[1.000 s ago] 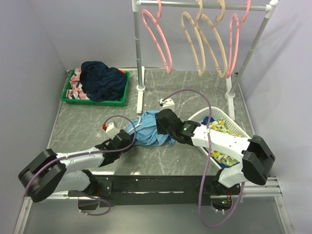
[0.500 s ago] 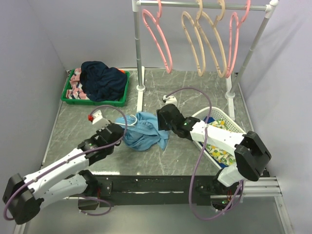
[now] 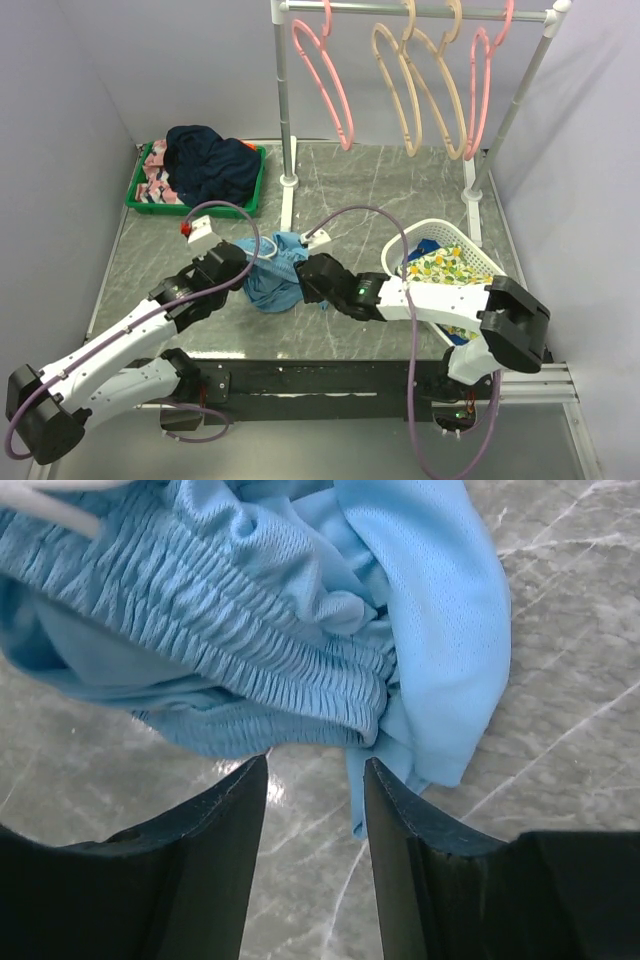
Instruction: Place the shorts on the hanger
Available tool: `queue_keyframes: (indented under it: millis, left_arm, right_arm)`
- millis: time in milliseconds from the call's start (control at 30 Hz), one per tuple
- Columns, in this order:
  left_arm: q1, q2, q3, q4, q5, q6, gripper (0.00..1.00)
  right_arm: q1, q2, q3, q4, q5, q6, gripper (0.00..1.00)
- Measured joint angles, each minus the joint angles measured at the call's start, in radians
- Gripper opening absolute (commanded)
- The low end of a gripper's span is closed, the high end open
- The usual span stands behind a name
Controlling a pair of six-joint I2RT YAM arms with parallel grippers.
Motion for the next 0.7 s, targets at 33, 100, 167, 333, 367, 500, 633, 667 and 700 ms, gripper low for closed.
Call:
queue_keyframes:
  millis: [33,100,167,333,367,500,633,667,700]
  left_arm:
    - [0.003,0.000,0.003,-0.003,0.008,0.007,0.01]
    - [0.006,0.000,0.007,-0.004,0.017,0.015,0.01]
    - [0.010,0.000,0.010,-0.007,0.027,0.021,0.01]
    - [0.028,-0.002,0.010,-0.014,0.053,0.034,0.01]
    - [0.033,-0.002,0.010,-0.014,0.061,0.038,0.01]
    - [0.052,-0.002,0.009,-0.013,0.092,0.048,0.07]
    - [0.070,-0.002,-0.001,0.004,0.120,0.066,0.13]
    - [0.074,-0.003,-0.007,0.010,0.125,0.069,0.15]
    - [0.080,-0.002,-0.016,0.018,0.137,0.074,0.16]
  right_arm:
    - [0.006,0.010,0.000,0.012,0.013,0.000,0.52]
    - [-0.001,0.043,0.000,0.036,0.028,-0.001,0.52]
    - [-0.011,0.090,0.002,0.053,0.036,-0.003,0.52]
    - [-0.024,0.219,0.016,0.076,0.038,-0.010,0.40]
    - [-0.024,0.233,0.016,0.076,0.042,-0.011,0.31]
    - [-0.032,0.249,0.030,0.073,0.089,-0.010,0.00]
    - [-0.043,0.208,0.079,-0.026,0.194,0.003,0.00]
    - [-0.044,0.186,0.098,-0.065,0.212,0.003,0.00]
    - [-0.045,0.151,0.130,-0.126,0.232,0.003,0.00]
